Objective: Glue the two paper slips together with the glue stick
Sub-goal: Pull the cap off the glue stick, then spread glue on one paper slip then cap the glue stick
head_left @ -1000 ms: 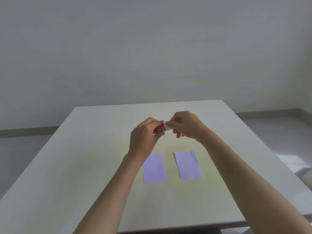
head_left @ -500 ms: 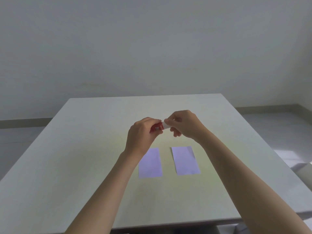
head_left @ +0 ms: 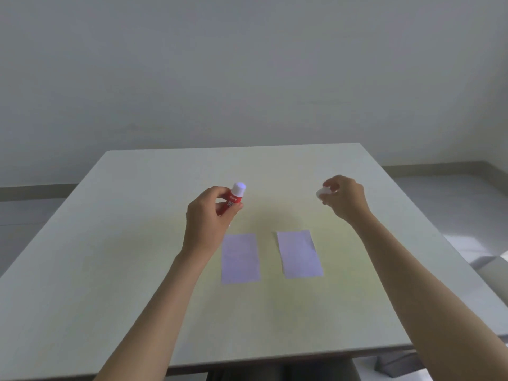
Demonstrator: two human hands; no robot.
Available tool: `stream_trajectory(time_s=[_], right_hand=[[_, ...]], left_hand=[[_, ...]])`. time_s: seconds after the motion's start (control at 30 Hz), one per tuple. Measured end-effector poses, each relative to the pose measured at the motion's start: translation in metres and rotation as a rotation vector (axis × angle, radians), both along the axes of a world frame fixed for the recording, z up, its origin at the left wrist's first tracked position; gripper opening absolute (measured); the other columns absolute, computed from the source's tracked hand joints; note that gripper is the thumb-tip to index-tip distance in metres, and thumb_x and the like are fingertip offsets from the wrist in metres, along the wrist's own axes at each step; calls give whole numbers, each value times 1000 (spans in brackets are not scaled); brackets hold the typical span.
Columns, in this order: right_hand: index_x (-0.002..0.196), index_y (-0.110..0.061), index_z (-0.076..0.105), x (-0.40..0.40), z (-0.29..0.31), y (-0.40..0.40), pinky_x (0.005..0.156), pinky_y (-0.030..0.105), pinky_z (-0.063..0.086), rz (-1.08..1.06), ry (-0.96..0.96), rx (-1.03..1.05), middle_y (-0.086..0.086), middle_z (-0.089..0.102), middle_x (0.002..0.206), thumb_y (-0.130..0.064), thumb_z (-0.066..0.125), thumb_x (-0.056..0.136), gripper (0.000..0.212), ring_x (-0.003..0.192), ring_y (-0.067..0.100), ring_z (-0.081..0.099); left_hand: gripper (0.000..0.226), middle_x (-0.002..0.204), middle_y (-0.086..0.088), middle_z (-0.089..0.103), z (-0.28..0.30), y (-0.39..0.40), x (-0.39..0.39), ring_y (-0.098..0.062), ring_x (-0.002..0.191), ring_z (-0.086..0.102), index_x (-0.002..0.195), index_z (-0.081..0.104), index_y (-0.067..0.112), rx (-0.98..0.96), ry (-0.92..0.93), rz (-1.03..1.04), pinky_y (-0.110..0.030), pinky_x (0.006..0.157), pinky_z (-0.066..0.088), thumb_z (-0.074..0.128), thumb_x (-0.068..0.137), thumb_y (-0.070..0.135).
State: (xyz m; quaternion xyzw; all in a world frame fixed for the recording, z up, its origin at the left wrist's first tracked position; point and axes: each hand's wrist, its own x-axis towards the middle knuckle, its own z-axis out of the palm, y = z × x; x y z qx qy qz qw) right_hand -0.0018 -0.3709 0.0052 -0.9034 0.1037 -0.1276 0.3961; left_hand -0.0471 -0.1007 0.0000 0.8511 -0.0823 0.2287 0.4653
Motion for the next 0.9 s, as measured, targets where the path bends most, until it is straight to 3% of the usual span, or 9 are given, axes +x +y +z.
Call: stream_trajectory(time_s=[0.13, 0.3, 0.6, 0.73, 0.9], right_hand=[[97, 2, 66, 4, -29, -11, 72, 34, 46, -10, 30, -148, 21, 68, 95, -4, 55, 81, 20, 83, 33, 58], [103, 1, 66, 7, -45, -15, 69, 28, 37, 13, 61, -268, 23, 65, 101, -2, 48, 84, 26, 92, 36, 58], [108, 1, 63, 1, -54, -12, 67, 32, 40, 53, 46, -365, 21, 60, 104, 0, 43, 89, 28, 88, 37, 58], [115, -4, 60, 0, -53, -12, 71, 32, 40, 53, 57, -343, 21, 58, 106, -2, 45, 88, 31, 91, 37, 57], [130, -9, 47, -9, -41, -6, 84, 36, 43, 76, 17, -317, 20, 49, 124, -8, 63, 82, 51, 102, 36, 55]], left_hand=[[13, 62, 1, 66, -6, 1, -3, -5, 50, 64, 86, 57, 16, -70, 16, 41, -28, 62, 51, 69, 83, 19], [13, 61, -1, 67, -10, 2, -4, -6, 52, 64, 87, 56, 14, -68, 44, 48, -30, 65, 52, 68, 83, 19], [14, 66, 1, 67, -16, 7, -3, -5, 52, 64, 88, 55, 15, -92, 38, 52, -18, 61, 48, 68, 83, 17], [14, 64, 4, 64, -16, 9, -4, -7, 51, 63, 87, 55, 14, -93, 29, 45, -20, 61, 49, 68, 83, 15], [16, 63, 9, 65, -12, 10, -6, -4, 51, 64, 83, 55, 19, -179, 32, 40, -7, 55, 44, 70, 82, 13]])
